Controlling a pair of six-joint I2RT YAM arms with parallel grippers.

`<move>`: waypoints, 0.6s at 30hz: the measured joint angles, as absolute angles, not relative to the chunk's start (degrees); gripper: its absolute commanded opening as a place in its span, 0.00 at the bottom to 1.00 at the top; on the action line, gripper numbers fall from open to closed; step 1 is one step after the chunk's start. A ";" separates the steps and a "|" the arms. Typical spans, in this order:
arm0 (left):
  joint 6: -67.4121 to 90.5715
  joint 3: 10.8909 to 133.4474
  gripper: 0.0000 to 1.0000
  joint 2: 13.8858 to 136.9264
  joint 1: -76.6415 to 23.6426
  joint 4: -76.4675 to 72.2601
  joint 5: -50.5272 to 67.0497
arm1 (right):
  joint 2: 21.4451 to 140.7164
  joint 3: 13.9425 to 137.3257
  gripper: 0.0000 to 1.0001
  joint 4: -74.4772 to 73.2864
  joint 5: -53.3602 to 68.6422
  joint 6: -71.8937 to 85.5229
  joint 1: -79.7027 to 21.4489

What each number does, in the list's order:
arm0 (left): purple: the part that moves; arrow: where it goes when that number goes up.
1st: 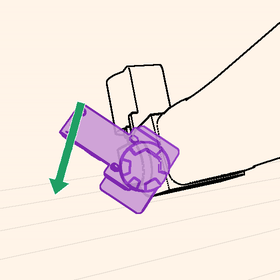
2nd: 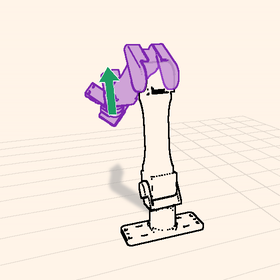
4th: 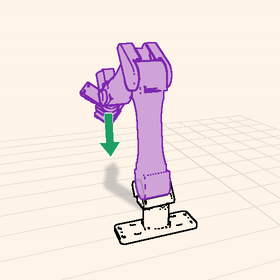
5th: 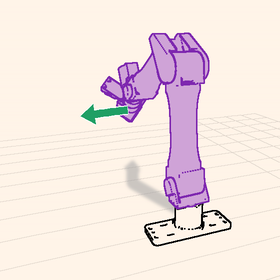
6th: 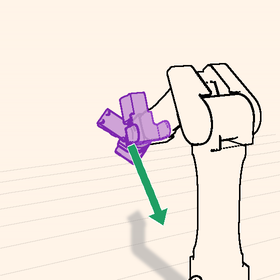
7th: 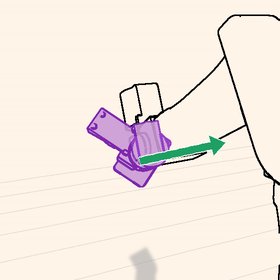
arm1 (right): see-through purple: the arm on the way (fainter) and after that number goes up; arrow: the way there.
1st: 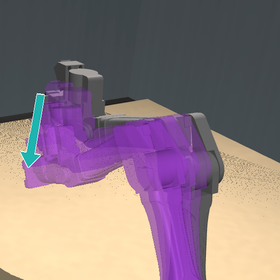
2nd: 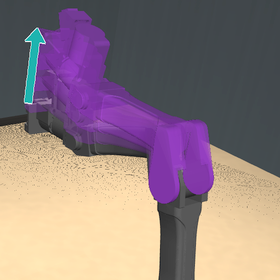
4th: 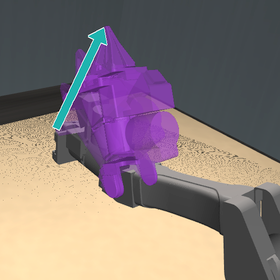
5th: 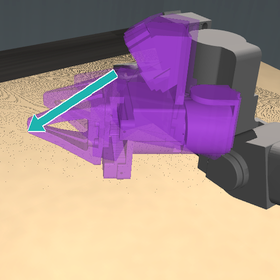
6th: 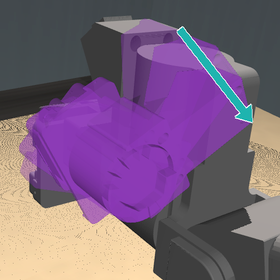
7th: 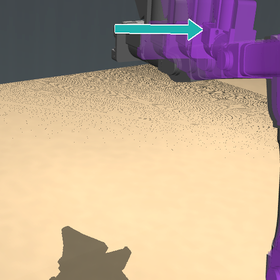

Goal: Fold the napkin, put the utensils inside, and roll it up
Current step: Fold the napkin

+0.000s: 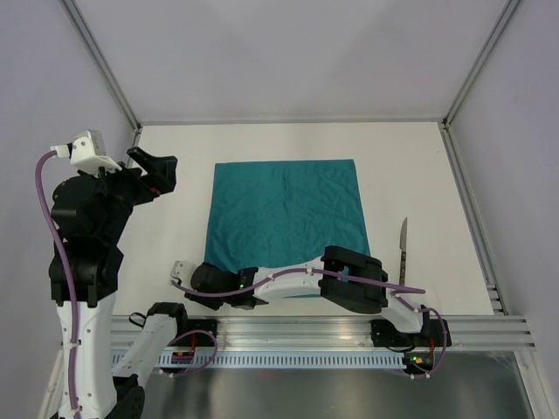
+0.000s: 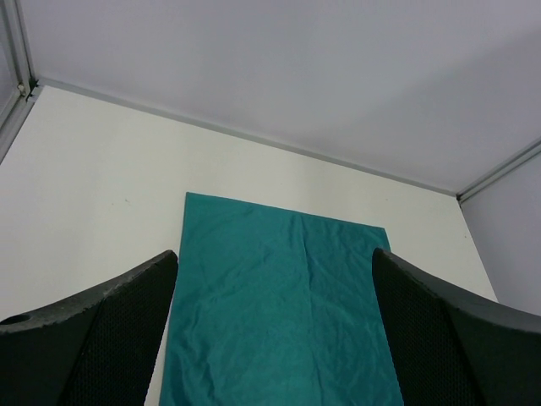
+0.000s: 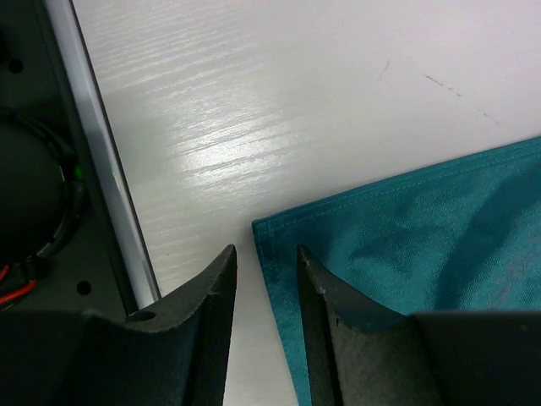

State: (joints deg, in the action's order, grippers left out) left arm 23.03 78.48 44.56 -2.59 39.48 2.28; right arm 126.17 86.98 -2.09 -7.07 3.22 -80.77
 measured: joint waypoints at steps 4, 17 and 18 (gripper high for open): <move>22.72 78.35 1.00 44.51 -2.59 40.27 1.91 | 126.89 87.48 0.41 -1.93 -8.08 2.98 -80.77; 21.96 77.91 1.00 44.84 -2.59 40.66 1.63 | 128.11 88.55 0.34 -0.45 -9.21 2.09 -80.77; 21.96 77.91 1.00 44.88 -2.59 40.66 1.63 | 128.11 88.49 0.32 -0.34 -9.21 1.72 -80.77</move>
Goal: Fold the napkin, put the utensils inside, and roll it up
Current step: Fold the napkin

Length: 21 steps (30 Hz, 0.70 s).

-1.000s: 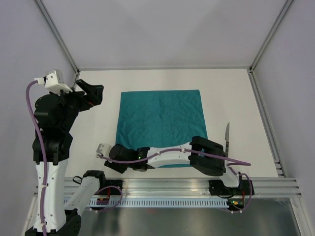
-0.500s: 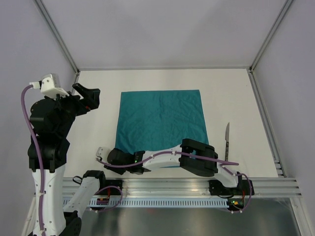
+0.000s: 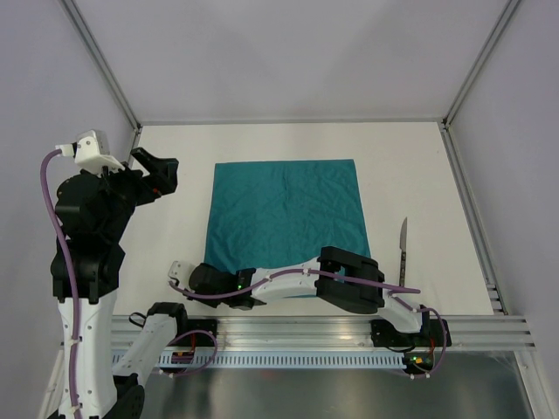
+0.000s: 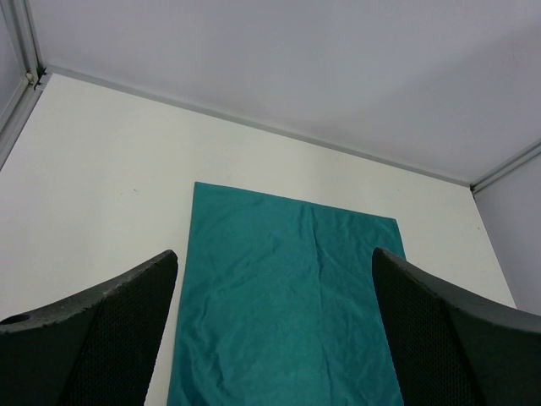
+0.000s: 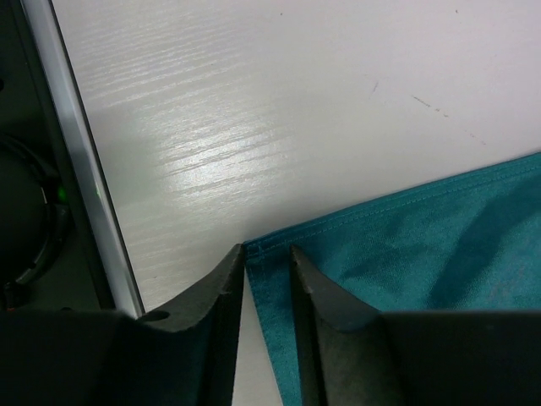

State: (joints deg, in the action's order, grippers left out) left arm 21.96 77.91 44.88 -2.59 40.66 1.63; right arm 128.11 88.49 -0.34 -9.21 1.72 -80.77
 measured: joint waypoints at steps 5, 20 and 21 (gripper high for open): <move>21.96 77.82 1.00 44.91 -2.59 40.66 1.63 | 128.11 87.90 0.18 0.73 -9.56 1.17 -80.77; 21.96 77.43 1.00 44.84 -2.59 40.62 1.54 | 127.42 88.47 0.01 -1.87 -10.66 -1.41 -80.77; 21.96 77.32 1.00 44.80 -2.59 40.60 1.50 | 127.28 88.82 0.00 -2.63 -10.63 -1.48 -80.77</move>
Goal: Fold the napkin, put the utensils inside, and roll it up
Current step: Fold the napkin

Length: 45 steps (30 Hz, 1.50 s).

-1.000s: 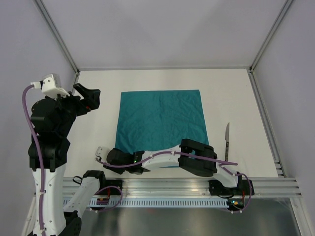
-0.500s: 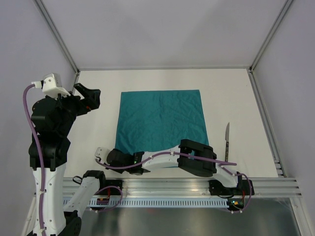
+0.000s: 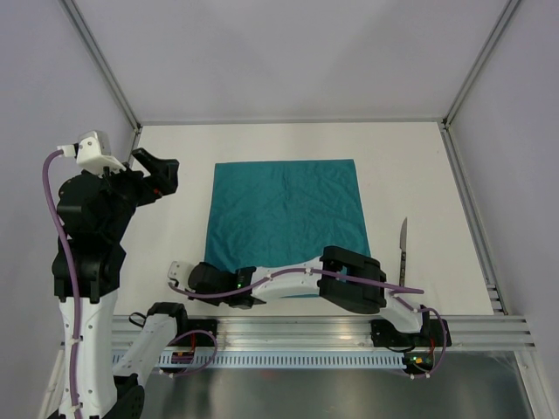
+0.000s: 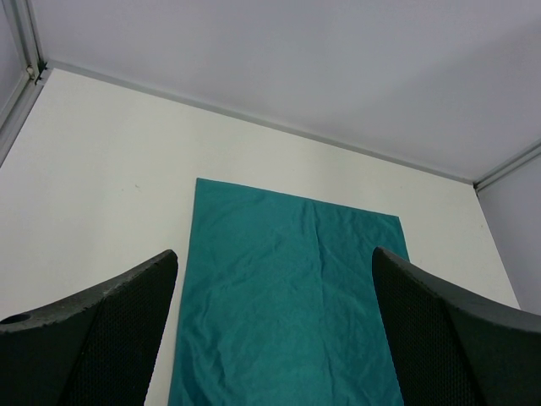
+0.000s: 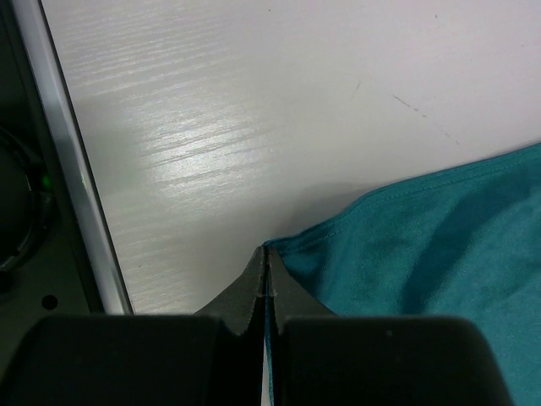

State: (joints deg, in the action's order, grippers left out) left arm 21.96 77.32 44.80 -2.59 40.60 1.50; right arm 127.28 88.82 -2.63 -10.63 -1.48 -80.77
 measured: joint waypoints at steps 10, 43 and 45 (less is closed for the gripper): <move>21.56 76.47 1.00 44.12 -2.59 40.42 0.58 | 123.31 91.81 0.01 -6.20 -10.72 -1.91 -80.77; 21.43 69.65 1.00 47.33 -2.59 32.97 3.42 | 108.81 75.70 0.00 -7.75 -14.15 -10.17 -51.16; 21.39 69.65 1.00 47.70 -2.59 32.64 3.62 | 108.57 74.35 0.01 -7.46 -14.35 -10.96 -49.34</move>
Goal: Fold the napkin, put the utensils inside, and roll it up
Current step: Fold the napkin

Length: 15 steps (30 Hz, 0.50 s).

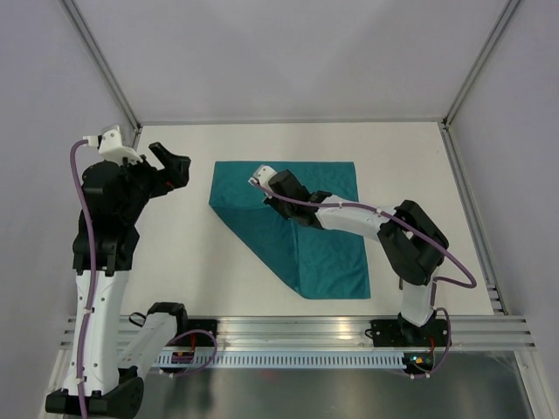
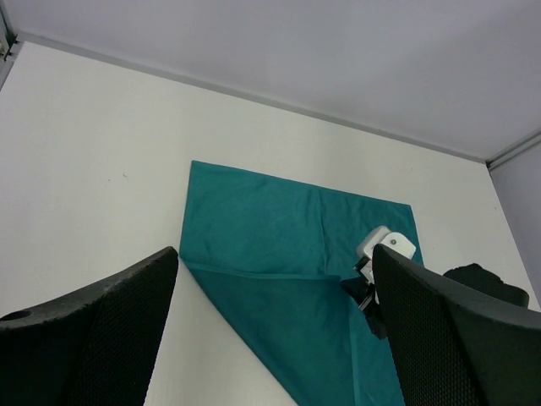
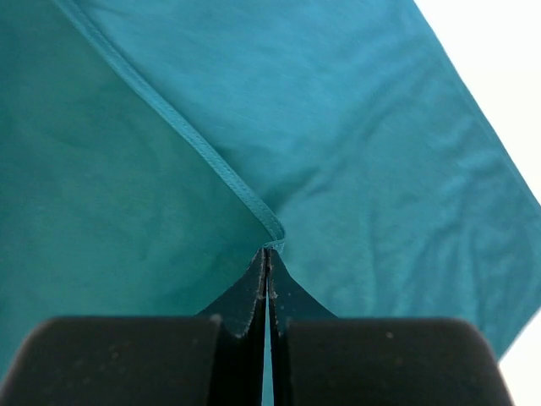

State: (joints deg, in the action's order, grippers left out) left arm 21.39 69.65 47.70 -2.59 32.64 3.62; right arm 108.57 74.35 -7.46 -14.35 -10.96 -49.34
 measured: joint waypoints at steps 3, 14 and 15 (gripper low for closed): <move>21.28 69.65 1.00 48.29 -2.59 32.40 3.81 | 108.40 73.21 0.00 -6.81 -14.66 -11.97 -46.30; 19.53 69.06 1.00 50.39 -2.59 31.94 4.75 | 108.05 72.44 0.00 -4.08 -15.53 -14.02 -39.44; 19.44 68.90 1.00 50.48 -2.59 31.79 4.80 | 108.05 72.44 0.00 -3.95 -15.53 -14.20 -38.94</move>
State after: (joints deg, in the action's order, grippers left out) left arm 19.44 68.90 50.48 -2.59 31.79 4.80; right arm 108.05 72.44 -3.95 -15.53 -14.20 -38.94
